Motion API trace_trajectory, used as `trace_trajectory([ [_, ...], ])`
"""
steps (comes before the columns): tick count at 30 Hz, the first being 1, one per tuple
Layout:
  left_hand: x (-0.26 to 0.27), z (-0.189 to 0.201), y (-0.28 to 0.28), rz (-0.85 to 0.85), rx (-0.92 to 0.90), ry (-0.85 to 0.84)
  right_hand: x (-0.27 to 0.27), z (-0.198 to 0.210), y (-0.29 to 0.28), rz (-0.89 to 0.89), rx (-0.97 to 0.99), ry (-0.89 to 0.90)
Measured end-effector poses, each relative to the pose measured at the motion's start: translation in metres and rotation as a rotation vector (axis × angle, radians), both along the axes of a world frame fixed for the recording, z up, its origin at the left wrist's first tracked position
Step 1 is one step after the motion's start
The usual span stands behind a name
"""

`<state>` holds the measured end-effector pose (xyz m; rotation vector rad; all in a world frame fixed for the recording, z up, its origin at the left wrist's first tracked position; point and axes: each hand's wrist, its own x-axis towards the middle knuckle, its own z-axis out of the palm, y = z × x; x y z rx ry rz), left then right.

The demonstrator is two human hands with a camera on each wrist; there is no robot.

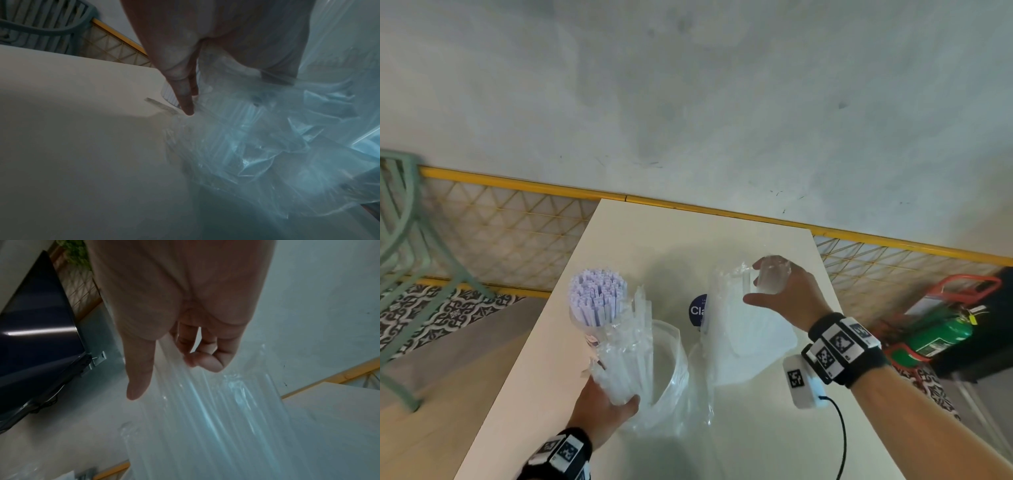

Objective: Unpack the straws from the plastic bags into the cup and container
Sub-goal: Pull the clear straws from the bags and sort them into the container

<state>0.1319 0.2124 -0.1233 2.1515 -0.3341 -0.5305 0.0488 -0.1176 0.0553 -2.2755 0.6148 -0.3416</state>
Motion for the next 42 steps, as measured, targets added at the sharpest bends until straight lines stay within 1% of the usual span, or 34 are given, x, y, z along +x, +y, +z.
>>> trace_trajectory([
  [2, 0.001, -0.003, 0.001, 0.008, 0.015, 0.014, 0.000, 0.000, 0.001, 0.009, -0.009, -0.001],
  [6, 0.002, -0.007, 0.002, 0.003, 0.006, 0.032, -0.001, -0.016, 0.011, 0.060, -0.061, 0.143],
  [8, 0.002, -0.006, 0.002, 0.003, -0.004, 0.041, -0.003, -0.021, 0.011, 0.072, -0.048, 0.151],
  [10, 0.002, -0.005, 0.002, 0.002, -0.012, 0.046, -0.004, -0.016, 0.009, 0.075, -0.030, 0.104],
  [13, 0.001, -0.004, 0.003, -0.003, -0.011, 0.056, -0.006, -0.007, 0.007, 0.068, -0.016, -0.083],
  [15, 0.000, -0.004, 0.003, 0.003, -0.019, 0.051, -0.005, -0.001, 0.010, 0.076, -0.037, -0.150],
  [16, 0.000, -0.003, 0.003, 0.013, -0.025, 0.041, -0.005, 0.001, 0.014, 0.097, -0.063, -0.147],
  [18, 0.000, -0.002, 0.002, 0.017, -0.031, 0.024, -0.002, 0.000, 0.024, 0.158, -0.150, -0.076],
  [20, 0.000, -0.002, 0.002, 0.007, -0.032, 0.023, 0.004, -0.008, 0.033, 0.198, -0.260, -0.003],
  [21, -0.001, -0.001, 0.001, 0.006, -0.031, 0.019, 0.008, -0.015, 0.036, 0.195, -0.299, -0.001],
  [24, -0.002, 0.001, 0.000, 0.016, -0.039, 0.001, 0.016, -0.027, 0.035, 0.141, -0.322, -0.125],
  [26, -0.002, 0.003, 0.000, 0.018, -0.042, 0.011, 0.016, -0.027, 0.026, 0.081, -0.329, -0.222],
  [28, -0.002, 0.002, 0.001, 0.016, -0.053, 0.025, 0.010, -0.023, 0.015, 0.062, -0.348, -0.261],
  [29, -0.002, 0.002, 0.003, 0.015, -0.057, 0.024, 0.007, -0.023, 0.011, 0.084, -0.364, -0.235],
  [30, -0.003, 0.002, 0.003, 0.012, -0.054, 0.021, 0.003, -0.026, 0.009, 0.127, -0.388, -0.172],
  [33, -0.004, 0.005, 0.001, 0.014, -0.049, 0.015, -0.013, -0.047, 0.013, 0.291, -0.556, 0.125],
  [34, -0.004, 0.007, 0.000, 0.011, -0.050, 0.014, -0.018, -0.053, 0.013, 0.326, -0.589, 0.176],
  [36, -0.005, 0.010, -0.002, 0.017, -0.053, 0.006, -0.022, -0.053, 0.010, 0.343, -0.565, 0.191],
  [38, -0.006, 0.011, -0.002, 0.028, -0.056, 0.012, -0.023, -0.048, 0.011, 0.382, -0.537, 0.164],
  [40, -0.005, 0.011, -0.001, 0.023, -0.049, 0.023, -0.023, -0.046, 0.016, 0.441, -0.594, 0.172],
  [42, -0.004, 0.010, 0.000, 0.013, -0.046, 0.034, -0.022, -0.051, 0.020, 0.444, -0.664, 0.166],
])
